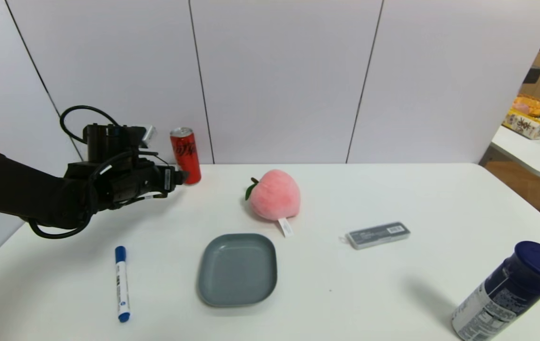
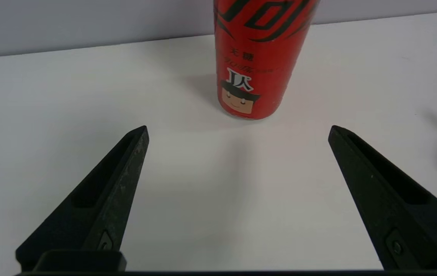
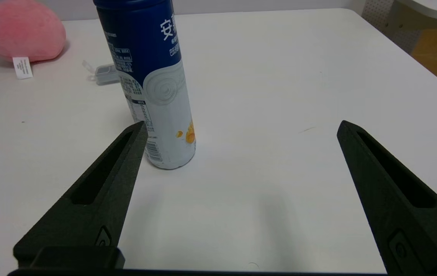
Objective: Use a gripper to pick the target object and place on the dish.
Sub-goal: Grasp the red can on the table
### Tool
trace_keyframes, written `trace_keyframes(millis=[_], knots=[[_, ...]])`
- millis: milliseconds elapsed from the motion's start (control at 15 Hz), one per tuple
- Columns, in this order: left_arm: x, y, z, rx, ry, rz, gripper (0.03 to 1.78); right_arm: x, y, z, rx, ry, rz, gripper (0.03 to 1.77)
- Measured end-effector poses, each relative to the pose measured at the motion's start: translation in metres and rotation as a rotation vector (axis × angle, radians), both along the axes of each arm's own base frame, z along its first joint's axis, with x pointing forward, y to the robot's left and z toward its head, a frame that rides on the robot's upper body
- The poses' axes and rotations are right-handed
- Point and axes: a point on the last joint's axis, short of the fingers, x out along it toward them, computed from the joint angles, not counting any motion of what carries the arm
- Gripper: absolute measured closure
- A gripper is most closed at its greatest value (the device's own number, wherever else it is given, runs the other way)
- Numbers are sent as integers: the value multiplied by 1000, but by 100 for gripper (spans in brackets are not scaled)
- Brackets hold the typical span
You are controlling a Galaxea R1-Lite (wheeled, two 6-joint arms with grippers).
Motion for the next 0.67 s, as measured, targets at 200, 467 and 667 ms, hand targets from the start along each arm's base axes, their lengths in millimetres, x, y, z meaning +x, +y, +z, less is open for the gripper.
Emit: trace_keyframes(millis=[200, 467, 667], knots=[[3, -3, 0, -3, -7, -6, 12, 0, 0, 0, 0, 0, 0, 9], [13, -9, 5, -10, -32, -17, 12, 0, 0, 0, 0, 0, 0, 9], [20, -15, 7, -22, -48, -45, 12, 0, 0, 0, 0, 0, 0, 9]])
